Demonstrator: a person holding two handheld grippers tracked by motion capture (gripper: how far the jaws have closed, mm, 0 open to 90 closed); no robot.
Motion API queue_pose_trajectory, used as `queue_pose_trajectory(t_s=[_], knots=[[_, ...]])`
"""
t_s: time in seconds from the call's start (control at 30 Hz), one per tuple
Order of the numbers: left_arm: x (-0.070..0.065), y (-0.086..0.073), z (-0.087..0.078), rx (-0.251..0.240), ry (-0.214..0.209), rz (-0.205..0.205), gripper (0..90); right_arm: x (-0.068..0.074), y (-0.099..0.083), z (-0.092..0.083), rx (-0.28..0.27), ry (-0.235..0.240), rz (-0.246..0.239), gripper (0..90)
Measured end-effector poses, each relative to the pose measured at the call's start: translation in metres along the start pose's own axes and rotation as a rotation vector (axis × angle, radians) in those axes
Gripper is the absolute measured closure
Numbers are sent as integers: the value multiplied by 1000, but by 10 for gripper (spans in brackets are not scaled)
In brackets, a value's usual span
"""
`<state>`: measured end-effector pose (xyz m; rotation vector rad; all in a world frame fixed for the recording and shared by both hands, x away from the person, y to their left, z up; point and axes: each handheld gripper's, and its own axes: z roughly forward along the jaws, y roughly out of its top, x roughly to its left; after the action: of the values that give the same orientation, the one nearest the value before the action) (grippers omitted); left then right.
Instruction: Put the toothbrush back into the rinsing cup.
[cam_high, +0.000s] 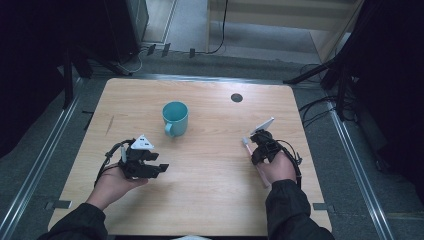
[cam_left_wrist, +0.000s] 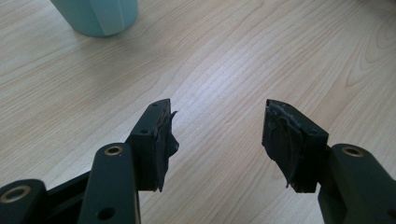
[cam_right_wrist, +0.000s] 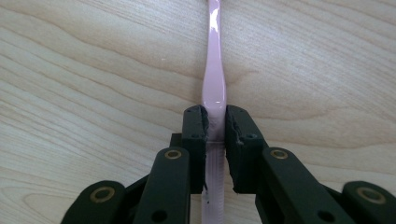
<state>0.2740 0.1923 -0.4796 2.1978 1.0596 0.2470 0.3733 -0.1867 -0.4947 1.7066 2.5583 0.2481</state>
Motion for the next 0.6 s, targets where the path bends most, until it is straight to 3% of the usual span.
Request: queue_pose_trajectory(t_s=[0.6], knots=[[0,0,0,0,-1,0,428,4,8,-17,-70,45,-20,792]])
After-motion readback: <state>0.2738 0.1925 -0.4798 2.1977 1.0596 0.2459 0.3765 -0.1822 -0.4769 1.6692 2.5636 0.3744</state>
